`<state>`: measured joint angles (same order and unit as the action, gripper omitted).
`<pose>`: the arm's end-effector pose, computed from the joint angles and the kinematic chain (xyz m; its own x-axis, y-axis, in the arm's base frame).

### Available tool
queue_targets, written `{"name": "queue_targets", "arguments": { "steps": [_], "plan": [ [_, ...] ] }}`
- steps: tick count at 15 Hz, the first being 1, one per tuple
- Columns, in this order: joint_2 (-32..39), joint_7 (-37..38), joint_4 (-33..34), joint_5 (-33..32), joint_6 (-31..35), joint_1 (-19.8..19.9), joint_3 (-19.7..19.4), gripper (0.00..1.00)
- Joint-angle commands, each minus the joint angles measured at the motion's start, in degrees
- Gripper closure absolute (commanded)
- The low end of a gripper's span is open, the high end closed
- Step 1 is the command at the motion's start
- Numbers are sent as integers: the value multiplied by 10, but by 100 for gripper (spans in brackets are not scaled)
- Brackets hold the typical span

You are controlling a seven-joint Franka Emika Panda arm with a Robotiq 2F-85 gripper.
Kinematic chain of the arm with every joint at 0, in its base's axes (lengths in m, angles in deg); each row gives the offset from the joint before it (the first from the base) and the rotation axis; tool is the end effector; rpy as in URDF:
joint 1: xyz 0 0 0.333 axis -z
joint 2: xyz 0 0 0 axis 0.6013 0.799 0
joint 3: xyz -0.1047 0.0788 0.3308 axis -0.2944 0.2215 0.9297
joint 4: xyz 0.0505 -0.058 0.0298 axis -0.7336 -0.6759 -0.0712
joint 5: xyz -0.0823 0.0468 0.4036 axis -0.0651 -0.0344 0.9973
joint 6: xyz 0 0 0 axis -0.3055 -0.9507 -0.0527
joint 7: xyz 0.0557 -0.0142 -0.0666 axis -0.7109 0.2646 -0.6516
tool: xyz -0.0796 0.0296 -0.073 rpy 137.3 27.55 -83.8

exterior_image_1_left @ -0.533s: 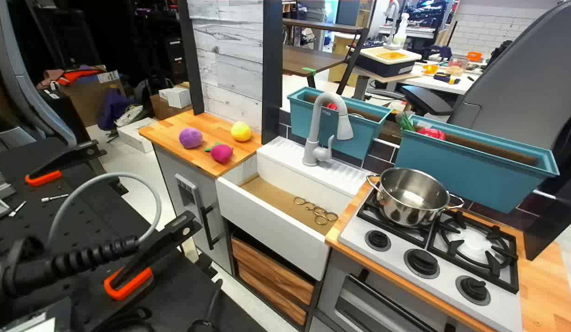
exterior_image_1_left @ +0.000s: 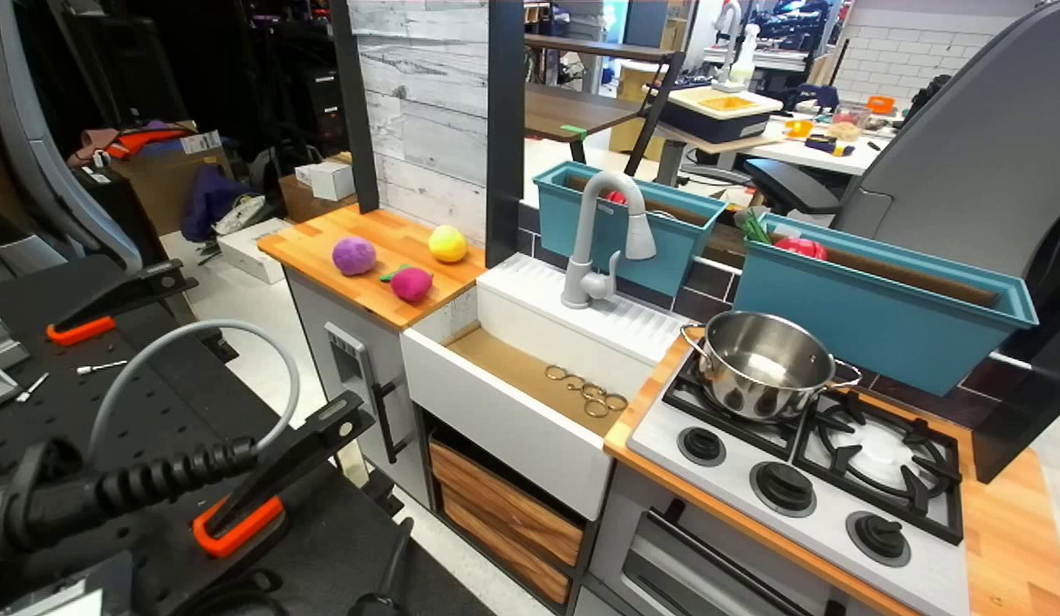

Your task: Move the purple plush forward

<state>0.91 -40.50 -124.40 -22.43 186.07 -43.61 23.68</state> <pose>0.4159 0.1494 0.4383 0.9875 -0.0334 0.1541 -0.0228 -0.9973 -0.0701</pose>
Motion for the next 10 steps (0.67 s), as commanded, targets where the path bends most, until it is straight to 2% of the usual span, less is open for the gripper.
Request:
{"name": "queue_targets", "arguments": {
  "steps": [1, 5, 10],
  "plan": [
    [0, 2, 1, -3, -1, -5, -5, 0],
    [12, 5, 8, -5, -8, -3, -3, 0],
    [116, 8, 47, -16, -8, -6, 7, 0]
  ]
}}
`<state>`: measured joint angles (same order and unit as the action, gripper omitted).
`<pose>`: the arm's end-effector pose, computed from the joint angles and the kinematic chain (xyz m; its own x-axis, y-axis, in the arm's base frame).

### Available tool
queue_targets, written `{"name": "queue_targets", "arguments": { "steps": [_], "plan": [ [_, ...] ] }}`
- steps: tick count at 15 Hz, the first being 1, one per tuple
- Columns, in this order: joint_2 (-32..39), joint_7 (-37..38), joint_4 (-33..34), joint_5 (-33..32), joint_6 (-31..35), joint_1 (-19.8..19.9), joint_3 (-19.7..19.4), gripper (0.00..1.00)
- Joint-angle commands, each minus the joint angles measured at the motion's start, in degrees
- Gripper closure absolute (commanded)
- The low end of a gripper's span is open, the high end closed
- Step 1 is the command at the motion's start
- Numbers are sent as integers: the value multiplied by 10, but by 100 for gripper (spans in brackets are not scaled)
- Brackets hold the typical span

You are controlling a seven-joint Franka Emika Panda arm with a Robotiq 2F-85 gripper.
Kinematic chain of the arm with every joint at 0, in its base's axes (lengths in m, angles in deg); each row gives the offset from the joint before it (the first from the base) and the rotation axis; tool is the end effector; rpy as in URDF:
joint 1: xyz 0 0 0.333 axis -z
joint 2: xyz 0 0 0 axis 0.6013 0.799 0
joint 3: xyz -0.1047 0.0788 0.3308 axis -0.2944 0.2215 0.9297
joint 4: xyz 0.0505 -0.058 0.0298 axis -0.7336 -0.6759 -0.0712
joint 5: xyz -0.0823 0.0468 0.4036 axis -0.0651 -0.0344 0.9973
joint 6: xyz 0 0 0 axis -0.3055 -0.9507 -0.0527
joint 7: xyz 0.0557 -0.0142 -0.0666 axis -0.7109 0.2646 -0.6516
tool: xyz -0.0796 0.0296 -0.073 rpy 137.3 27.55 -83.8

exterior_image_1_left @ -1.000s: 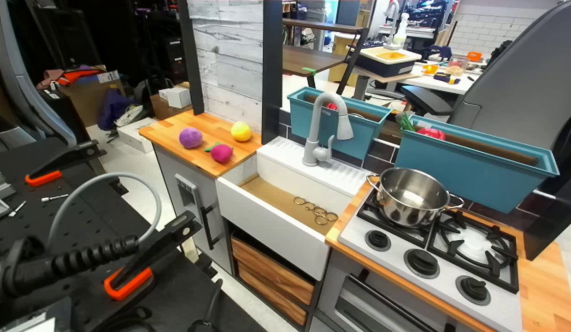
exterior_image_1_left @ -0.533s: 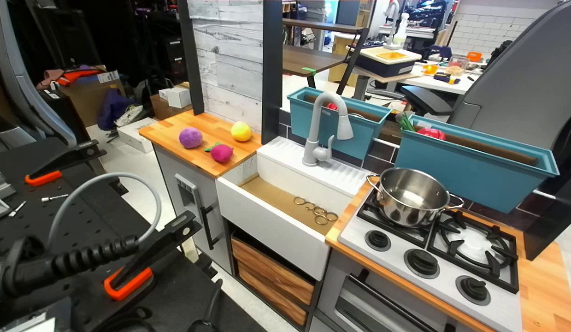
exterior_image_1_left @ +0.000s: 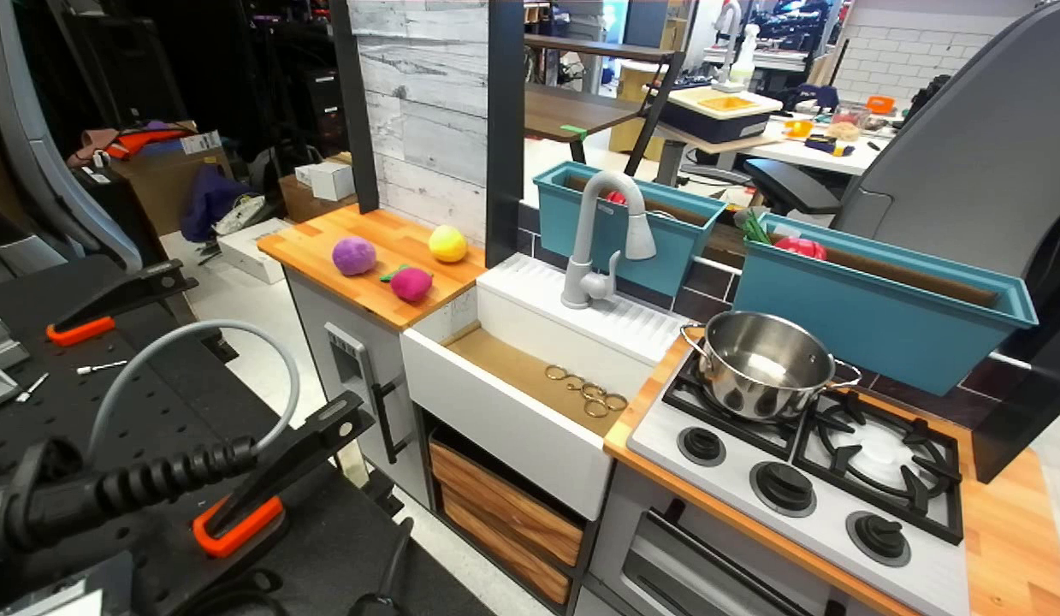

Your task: Move the purple plush forward

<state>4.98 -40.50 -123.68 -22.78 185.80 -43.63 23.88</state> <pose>0.4245 0.1530 0.4128 0.9954 -0.0238 0.0931 -0.0185 -0.9982 -0.0575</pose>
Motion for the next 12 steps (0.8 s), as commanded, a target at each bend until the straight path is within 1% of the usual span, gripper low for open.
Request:
{"name": "queue_targets", "arguments": {
  "steps": [1, 4, 7, 10, 12],
  "plan": [
    [108, 16, 50, -22, 11, -6, 10, 0],
    [199, 39, 91, -41, 32, -19, 19, 0],
    [292, 76, 144, -76, 54, -50, 18, 0],
    [383, 120, 213, -125, 72, -98, -3, 0],
    [449, 133, 272, -134, 75, -127, -21, 0]
  ]
}}
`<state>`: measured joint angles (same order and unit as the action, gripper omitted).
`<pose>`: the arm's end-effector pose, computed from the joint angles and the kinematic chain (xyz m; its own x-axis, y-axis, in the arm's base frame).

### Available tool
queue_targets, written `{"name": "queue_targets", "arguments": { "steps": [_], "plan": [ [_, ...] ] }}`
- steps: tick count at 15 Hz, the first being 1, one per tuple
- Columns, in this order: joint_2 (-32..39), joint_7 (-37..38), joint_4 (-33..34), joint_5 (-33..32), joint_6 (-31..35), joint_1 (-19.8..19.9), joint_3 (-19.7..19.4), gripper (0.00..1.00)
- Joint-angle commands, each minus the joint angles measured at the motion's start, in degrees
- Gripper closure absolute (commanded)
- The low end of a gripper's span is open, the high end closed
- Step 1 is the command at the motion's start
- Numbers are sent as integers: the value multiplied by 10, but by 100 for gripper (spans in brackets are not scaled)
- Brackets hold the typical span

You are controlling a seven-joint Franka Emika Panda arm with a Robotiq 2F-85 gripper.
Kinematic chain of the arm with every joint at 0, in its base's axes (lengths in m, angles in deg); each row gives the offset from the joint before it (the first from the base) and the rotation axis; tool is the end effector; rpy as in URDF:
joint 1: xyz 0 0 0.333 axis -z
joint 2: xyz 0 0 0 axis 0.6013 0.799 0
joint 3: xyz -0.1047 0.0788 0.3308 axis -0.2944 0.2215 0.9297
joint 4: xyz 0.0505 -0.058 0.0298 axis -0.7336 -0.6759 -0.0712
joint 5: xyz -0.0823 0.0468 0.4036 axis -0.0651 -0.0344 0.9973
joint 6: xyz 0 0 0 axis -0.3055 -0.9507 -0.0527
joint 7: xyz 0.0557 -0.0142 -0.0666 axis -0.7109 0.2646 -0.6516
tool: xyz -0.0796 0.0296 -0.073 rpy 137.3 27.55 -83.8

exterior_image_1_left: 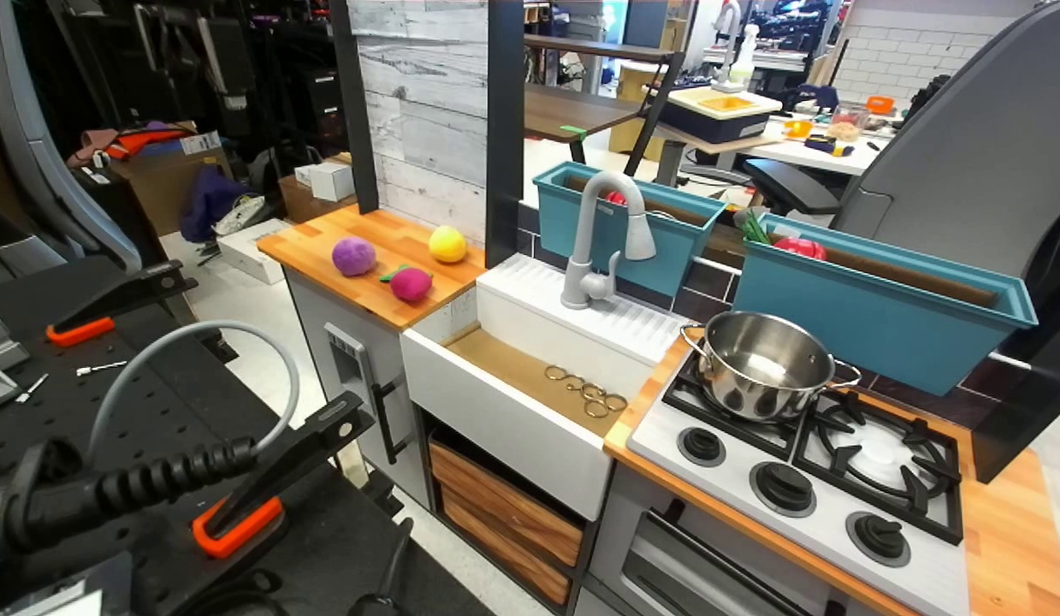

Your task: Move the purple plush forward

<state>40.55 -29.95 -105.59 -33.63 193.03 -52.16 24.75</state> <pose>0.5058 0.2772 0.2465 0.9940 0.0877 -0.0652 0.0875 -0.9961 -0.0057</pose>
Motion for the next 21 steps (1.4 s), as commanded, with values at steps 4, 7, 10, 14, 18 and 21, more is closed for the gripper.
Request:
{"name": "queue_targets", "arguments": {
  "steps": [4, 7, 10, 14, 18, 21],
  "plan": [
    [197, 57, 194, -27, -14, -91, -84, 0],
    [254, 68, 245, -29, -10, -114, -123, 0],
    [302, 69, 288, -19, -15, -121, -138, 0],
    [357, 63, 344, -3, -18, -119, -133, 0],
    [409, 72, 414, 11, -27, -121, -129, 0],
    [440, 79, 458, 7, -32, -130, -135, 0]
  ]
}}
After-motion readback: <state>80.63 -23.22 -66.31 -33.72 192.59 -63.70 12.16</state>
